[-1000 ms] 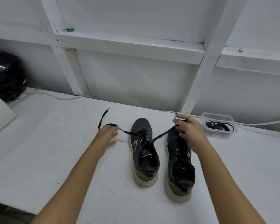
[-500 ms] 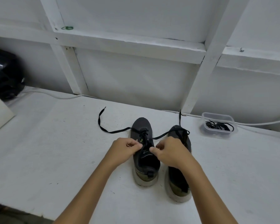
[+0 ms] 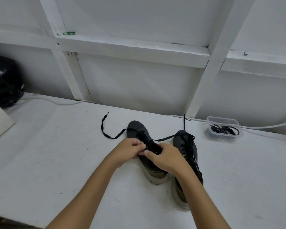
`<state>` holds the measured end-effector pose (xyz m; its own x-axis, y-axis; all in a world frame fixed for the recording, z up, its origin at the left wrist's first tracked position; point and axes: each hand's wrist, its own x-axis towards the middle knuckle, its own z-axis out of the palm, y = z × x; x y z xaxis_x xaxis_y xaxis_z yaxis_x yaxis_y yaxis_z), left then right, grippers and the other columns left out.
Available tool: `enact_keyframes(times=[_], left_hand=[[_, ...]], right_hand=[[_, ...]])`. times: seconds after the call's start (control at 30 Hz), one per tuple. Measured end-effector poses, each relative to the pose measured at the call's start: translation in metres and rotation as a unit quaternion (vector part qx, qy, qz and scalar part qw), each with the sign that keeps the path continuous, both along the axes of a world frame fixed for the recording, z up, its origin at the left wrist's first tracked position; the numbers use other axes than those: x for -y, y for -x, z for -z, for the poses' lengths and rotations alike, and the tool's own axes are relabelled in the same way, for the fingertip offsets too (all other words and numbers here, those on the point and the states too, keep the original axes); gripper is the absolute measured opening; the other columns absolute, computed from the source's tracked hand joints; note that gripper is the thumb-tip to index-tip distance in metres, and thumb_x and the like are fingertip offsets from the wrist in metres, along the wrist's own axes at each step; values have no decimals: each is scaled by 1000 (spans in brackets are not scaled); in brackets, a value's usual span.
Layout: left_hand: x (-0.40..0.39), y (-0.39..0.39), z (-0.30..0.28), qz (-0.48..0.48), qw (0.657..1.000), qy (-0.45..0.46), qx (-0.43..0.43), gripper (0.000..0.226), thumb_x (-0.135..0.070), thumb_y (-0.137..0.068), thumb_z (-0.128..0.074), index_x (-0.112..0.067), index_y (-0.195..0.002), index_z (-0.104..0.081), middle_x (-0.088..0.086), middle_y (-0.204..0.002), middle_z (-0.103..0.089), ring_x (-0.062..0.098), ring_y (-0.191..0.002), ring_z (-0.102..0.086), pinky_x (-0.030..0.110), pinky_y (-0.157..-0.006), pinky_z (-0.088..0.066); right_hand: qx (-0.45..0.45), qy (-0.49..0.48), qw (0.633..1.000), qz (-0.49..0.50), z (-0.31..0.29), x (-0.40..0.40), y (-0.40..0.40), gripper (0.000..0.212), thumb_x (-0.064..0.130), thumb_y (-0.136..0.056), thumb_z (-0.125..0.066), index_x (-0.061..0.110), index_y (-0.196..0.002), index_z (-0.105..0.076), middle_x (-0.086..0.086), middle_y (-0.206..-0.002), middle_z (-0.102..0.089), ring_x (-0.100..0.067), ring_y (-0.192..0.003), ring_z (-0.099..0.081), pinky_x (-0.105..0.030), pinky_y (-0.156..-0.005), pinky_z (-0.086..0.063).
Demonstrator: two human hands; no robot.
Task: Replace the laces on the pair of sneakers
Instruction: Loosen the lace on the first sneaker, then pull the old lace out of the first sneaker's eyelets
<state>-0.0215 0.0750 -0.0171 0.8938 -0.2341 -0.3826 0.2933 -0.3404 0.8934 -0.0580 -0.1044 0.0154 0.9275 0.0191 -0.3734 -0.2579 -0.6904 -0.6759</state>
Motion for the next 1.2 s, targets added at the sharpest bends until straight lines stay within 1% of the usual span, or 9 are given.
enact_keyframes(times=[0.2,0.43,0.5,0.6,0.7,0.93,1.0,1.1,1.2], left_hand=[[-1,-15,-9,19,999,-47,4,16,-26,-97,-59,-22,-84,-68,-13,-84,-73,1,-77,-67,16,-63,-43],[2,-24,-3,-60,963,160,-208,24,-18,-100,-48,-16,-76,-52,-5,-64,-46,6,-47,-33,21,-47,-26],[-2,-27,-6,-22,975,119,-189,22,-18,-100,-49,-18,-78,-51,-6,-69,-48,6,-49,-33,21,-50,-27],[-9,-23,-10,26,993,52,-105,14,-30,-97,-62,-19,-90,-66,-7,-81,-62,4,-60,-50,20,-59,-40],[-13,-10,-7,53,997,7,-55,19,-44,-85,-75,-34,-101,-74,-16,-93,-72,-2,-81,-63,21,-72,-46],[-11,-11,-1,7,999,-28,34,3,-24,-95,-66,-24,-97,-68,-11,-85,-73,-1,-77,-65,21,-72,-46],[-16,-17,-3,-21,999,6,26,5,-19,-96,-65,-21,-100,-63,-8,-83,-71,3,-74,-62,23,-70,-48],[-12,-18,-2,-113,979,162,-54,10,-13,-100,-59,-17,-109,-59,-3,-81,-66,5,-66,-56,23,-63,-50],[-9,-8,7,-141,961,227,-69,20,-21,-100,-59,-17,-120,-60,-2,-88,-68,9,-77,-61,27,-70,-52]], right_hand=[[54,126,988,66,18,-19,6,46,62,-79,-68,27,-109,-59,9,-102,-65,-17,-89,-60,-31,-69,-45],[71,123,987,79,24,-20,8,45,63,-83,-64,26,-109,-61,7,-103,-65,-22,-98,-62,-31,-73,-45],[74,118,987,80,25,-20,8,43,62,-84,-64,26,-108,-60,7,-102,-65,-21,-97,-62,-31,-73,-44],[80,115,987,83,26,-20,9,40,60,-86,-64,26,-106,-59,7,-101,-64,-21,-94,-61,-32,-72,-43],[86,116,986,85,26,-21,10,39,59,-87,-63,26,-106,-58,6,-101,-62,-22,-94,-61,-32,-71,-41],[85,112,986,91,26,-20,12,45,61,-86,-63,26,-114,-60,6,-107,-64,-23,-102,-62,-31,-73,-40],[83,112,986,96,25,-22,13,46,61,-86,-63,26,-115,-60,7,-108,-64,-22,-103,-61,-31,-74,-39],[81,113,986,91,26,-31,15,47,62,-87,-61,26,-117,-58,6,-111,-62,-22,-105,-60,-32,-76,-42],[85,113,988,63,26,-36,16,50,61,-89,-58,29,-127,-51,5,-117,-59,-23,-111,-57,-35,-83,-47]])
